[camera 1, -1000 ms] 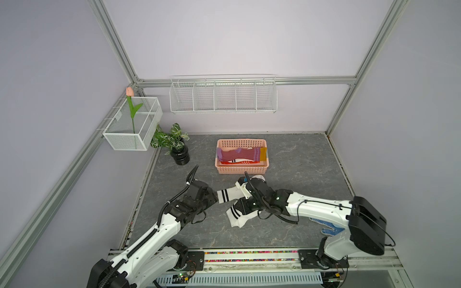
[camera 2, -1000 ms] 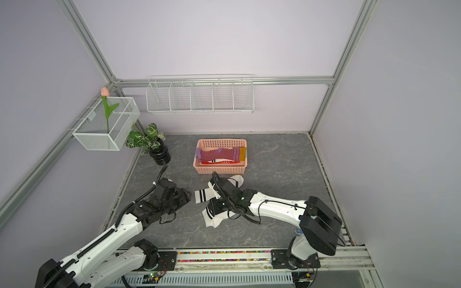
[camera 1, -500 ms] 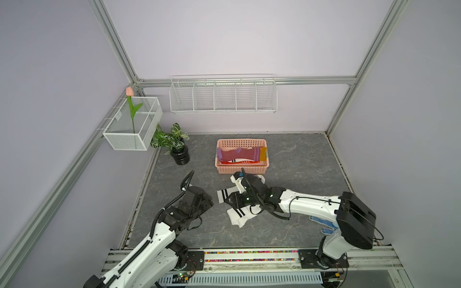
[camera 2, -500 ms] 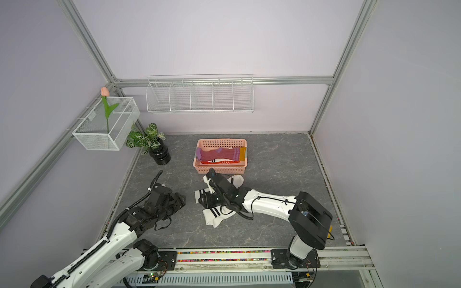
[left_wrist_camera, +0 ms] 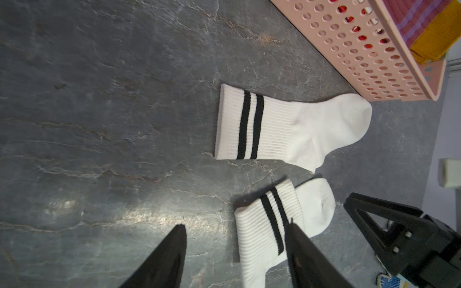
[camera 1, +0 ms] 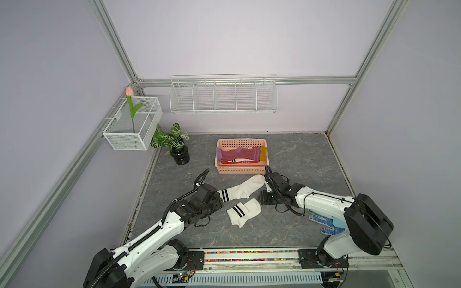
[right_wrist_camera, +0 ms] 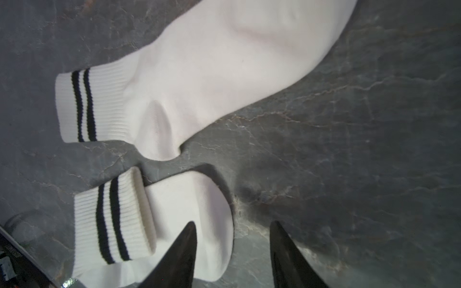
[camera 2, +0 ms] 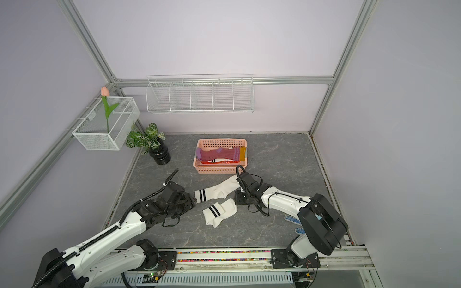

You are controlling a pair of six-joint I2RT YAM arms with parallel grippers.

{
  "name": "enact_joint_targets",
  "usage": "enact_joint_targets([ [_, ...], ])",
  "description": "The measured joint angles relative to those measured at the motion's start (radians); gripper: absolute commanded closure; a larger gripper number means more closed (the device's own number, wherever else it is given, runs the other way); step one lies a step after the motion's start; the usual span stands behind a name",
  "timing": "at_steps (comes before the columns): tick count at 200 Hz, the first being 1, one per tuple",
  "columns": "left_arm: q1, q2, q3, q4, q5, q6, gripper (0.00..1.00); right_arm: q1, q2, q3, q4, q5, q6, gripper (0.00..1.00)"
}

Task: Place the socks together as a pair
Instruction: Pick up the sock from the center of the board.

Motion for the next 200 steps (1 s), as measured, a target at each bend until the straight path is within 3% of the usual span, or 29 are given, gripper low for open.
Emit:
enact_joint_targets([
  [47,0.0,0.0,0.0,0.002,0.003,-0.007,0.34,0.0,0.032,-0.009,0.032,-0.038,0.003,0.6],
  [98,0.0,0.017,0.0,0.021,0.013,-0.007,0.33,0.027,0.035,-0.025,0.056,-0.074,0.02,0.62],
  [142,0.0,0.017,0.0,0.031,0.014,-0.007,0.33,0.041,0.035,-0.024,0.058,-0.077,0.031,0.93],
  [200,0.0,-0.014,0.0,0.037,0.013,-0.007,0.3,0.074,-0.1,0.079,-0.083,-0.07,0.019,0.93],
])
